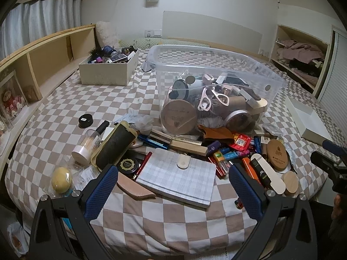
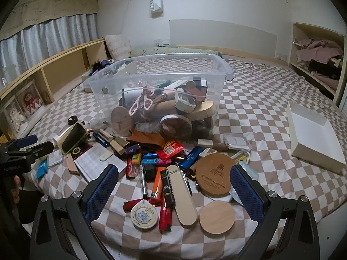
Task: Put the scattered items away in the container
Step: 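Lower the right gripper onto the round white tape measure and close it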
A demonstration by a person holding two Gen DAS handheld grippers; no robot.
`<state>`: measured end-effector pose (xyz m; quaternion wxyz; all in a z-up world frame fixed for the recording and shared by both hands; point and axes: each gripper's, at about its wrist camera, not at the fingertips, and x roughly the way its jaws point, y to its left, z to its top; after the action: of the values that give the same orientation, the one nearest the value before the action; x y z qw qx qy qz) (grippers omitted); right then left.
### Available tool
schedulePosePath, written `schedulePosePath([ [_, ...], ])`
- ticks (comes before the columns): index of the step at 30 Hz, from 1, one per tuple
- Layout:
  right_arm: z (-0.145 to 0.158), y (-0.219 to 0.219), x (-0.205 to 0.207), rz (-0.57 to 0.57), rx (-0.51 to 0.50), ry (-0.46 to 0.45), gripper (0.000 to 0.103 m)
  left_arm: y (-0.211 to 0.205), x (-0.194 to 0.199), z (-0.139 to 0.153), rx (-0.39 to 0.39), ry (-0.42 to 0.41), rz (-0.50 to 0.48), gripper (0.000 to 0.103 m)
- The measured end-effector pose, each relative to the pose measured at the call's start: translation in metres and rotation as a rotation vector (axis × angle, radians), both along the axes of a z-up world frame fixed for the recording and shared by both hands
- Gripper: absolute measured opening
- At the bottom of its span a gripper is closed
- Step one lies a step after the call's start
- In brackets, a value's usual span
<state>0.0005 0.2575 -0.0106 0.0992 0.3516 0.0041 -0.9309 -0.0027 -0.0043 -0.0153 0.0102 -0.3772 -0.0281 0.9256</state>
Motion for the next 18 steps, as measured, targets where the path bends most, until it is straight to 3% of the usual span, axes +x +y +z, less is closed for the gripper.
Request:
schedulePosePath([
  [11,-0.018,-0.001,-0.010,0.015,-0.003,-0.101,0.102,0.000,-0.003,-0.014,0.000,-0.062,0.006,0.103],
  [18,-0.046,-0.013,-0.012,0.070,-0.011,-0.167,0.102,-0.001,-0.005,-0.020,0.013,-0.092,0.005,0.103],
])
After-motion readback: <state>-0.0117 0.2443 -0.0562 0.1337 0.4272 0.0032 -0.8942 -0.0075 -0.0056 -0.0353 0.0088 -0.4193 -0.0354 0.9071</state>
